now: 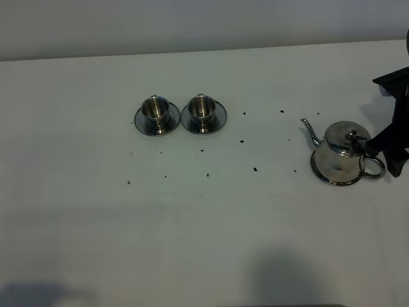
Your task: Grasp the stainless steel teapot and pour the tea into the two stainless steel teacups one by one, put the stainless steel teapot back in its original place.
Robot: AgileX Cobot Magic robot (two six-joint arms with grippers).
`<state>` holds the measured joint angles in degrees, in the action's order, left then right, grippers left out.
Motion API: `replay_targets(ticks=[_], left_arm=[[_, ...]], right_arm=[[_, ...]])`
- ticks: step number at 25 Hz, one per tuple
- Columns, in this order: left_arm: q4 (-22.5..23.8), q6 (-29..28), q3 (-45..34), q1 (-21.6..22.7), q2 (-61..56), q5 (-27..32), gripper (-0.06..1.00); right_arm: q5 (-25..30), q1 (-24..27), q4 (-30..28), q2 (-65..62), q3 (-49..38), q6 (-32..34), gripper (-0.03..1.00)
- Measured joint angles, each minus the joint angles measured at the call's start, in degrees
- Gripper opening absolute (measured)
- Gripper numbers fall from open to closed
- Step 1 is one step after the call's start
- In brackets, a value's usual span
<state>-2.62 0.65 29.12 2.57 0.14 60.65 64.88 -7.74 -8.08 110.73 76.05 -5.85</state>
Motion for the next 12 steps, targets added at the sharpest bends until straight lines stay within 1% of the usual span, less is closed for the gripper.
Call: replay_targets(ticks=[4,6,8,12], left_arm=[[0.0,0.0,0.0,0.0,0.0,0.0,0.38],[0.0,0.0,0.0,0.0,0.0,0.0,0.38],[0.0,0.0,0.0,0.0,0.0,0.0,0.38],[0.0,0.05,0.0,0.0,0.0,0.0,0.38]], right_arm=[[-6.02,0.05,-0.97,0.0,0.0,-2.32,0.56],[-7.4,0.05,-0.76,0.0,0.0,-3.01,0.56],[-7.63,0.05,-0.15,0.0,0.0,-3.43,0.56],[-6.83,0.05,3.4,0.0,-0.06,-5.03,0.56]])
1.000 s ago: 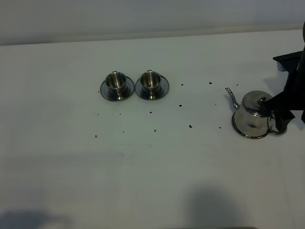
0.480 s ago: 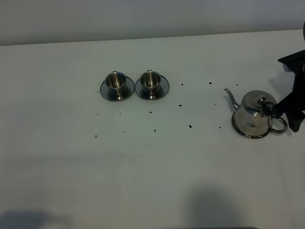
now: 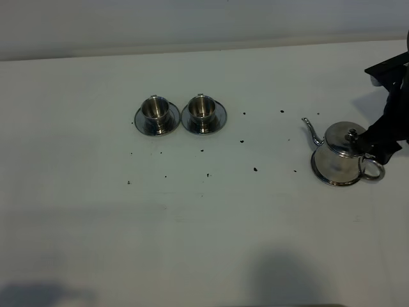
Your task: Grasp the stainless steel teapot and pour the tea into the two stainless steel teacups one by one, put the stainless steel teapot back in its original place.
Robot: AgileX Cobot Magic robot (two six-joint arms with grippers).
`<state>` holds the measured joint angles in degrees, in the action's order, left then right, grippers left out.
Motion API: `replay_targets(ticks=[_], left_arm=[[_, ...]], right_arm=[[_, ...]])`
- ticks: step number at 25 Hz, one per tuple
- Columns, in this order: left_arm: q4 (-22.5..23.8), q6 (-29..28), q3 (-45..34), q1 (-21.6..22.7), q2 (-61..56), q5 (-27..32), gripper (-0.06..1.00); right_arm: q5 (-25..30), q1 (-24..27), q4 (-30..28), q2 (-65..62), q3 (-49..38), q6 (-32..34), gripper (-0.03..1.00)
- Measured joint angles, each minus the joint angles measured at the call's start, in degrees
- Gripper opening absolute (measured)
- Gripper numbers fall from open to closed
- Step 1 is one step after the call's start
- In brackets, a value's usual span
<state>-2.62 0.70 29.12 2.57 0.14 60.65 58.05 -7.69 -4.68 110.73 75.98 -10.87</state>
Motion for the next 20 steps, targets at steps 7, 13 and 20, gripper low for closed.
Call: replay_targets(ticks=[7,13,20], left_arm=[[0.0,0.0,0.0,0.0,0.0,0.0,0.38],[0.0,0.0,0.0,0.0,0.0,0.0,0.38],[0.0,0.0,0.0,0.0,0.0,0.0,0.38]], right_arm=[[1.19,-1.15,5.12,0.0,-0.74,-1.15,0.56],[1.2,-2.26,7.48,0.0,-0.85,-1.15,0.56],[1.85,-2.26,5.62,0.0,-0.85,0.37,0.56]])
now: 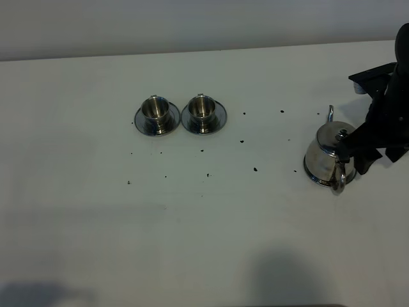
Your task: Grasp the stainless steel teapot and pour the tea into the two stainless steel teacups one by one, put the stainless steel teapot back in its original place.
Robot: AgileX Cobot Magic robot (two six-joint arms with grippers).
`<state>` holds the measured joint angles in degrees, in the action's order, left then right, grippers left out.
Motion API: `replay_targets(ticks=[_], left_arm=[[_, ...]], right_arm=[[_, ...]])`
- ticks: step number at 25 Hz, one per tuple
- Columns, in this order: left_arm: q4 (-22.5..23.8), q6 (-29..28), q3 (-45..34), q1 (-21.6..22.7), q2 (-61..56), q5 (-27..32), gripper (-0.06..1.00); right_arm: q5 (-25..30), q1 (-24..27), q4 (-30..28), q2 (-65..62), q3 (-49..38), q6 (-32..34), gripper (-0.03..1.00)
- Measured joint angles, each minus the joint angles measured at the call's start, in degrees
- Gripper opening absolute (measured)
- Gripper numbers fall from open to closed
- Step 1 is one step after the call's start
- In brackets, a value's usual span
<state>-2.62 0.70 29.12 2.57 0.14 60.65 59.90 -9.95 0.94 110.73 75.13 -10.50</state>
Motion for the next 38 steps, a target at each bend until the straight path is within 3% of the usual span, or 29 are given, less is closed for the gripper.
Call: replay_targets(ticks=[5,8,11,16,19,23,27,38], left_arm=[[0.0,0.0,0.0,0.0,0.0,0.0,0.38],[0.0,0.0,0.0,0.0,0.0,0.0,0.38],[0.0,0.0,0.0,0.0,0.0,0.0,0.38],[0.0,-0.12,0.0,0.0,0.0,0.0,0.38],[0.0,-0.12,0.0,0.0,0.0,0.0,0.38],[0.0,-0.05,0.0,0.0,0.0,0.0,0.38],[0.0,-0.05,0.0,0.0,0.0,0.0,0.38],[0.0,-0.05,0.0,0.0,0.0,0.0,0.38]], right_arm=[[3.85,0.19,-5.16,-0.44,0.0,4.22,0.56],[6.03,0.53,-4.93,-2.55,0.0,6.02,0.56],[7.14,0.53,-1.31,-6.27,0.0,6.63,0.56],[7.44,0.23,9.93,-12.22,0.0,6.65,0.56],[7.05,-1.61,12.12,-12.63,0.0,7.28,0.56],[4.16,-5.4,11.01,-11.8,0.0,10.5,0.56],[3.33,-8.05,6.05,-9.41,0.0,16.0,0.56],[2.32,-8.12,3.99,-4.26,0.0,19.09,0.56]])
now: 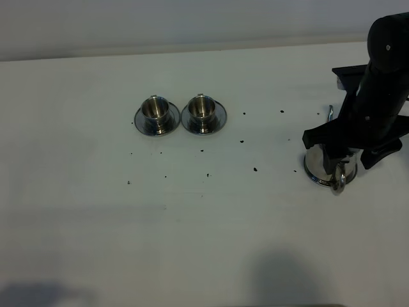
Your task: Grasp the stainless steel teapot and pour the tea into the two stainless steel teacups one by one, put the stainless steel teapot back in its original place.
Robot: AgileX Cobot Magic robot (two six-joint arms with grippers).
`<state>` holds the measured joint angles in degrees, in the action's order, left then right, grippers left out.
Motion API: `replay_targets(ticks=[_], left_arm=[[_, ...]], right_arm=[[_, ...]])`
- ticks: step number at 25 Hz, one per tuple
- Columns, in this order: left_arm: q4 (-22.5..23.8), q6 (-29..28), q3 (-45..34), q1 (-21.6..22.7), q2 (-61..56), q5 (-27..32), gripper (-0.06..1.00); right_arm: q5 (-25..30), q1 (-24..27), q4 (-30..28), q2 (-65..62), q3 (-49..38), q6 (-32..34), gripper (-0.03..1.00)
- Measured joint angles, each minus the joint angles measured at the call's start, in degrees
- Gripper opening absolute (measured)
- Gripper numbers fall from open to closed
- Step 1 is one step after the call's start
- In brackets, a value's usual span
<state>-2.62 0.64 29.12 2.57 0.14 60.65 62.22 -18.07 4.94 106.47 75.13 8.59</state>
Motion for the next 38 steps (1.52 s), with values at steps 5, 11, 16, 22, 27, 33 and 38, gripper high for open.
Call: replay_targets(ticks=[5,11,16,22,27,33,38], left_arm=[[0.0,0.0,0.0,0.0,0.0,0.0,0.38],[0.0,0.0,0.0,0.0,0.0,0.0,0.38],[0.0,0.04,0.0,0.0,0.0,0.0,0.38],[0.0,0.04,0.0,0.0,0.0,0.0,0.38],[0.0,0.04,0.0,0.0,0.0,0.0,0.38],[0.0,0.04,0.0,0.0,0.0,0.0,0.38],[0.0,0.04,0.0,0.0,0.0,0.0,0.38]], right_arm=[[-1.24,-0.4,0.0,1.43,0.0,0.2,0.55],[-2.48,-0.46,-0.12,3.6,0.0,0.56,0.55],[-3.22,-0.46,-0.4,5.52,0.0,0.62,0.55],[-3.29,-0.46,-1.96,7.22,0.0,0.88,0.53],[-3.77,-0.46,-2.72,7.31,0.0,1.13,0.51],[-4.66,-0.46,-3.28,7.36,0.0,2.07,0.47],[-5.27,-0.46,-3.28,7.36,0.0,2.25,0.4]])
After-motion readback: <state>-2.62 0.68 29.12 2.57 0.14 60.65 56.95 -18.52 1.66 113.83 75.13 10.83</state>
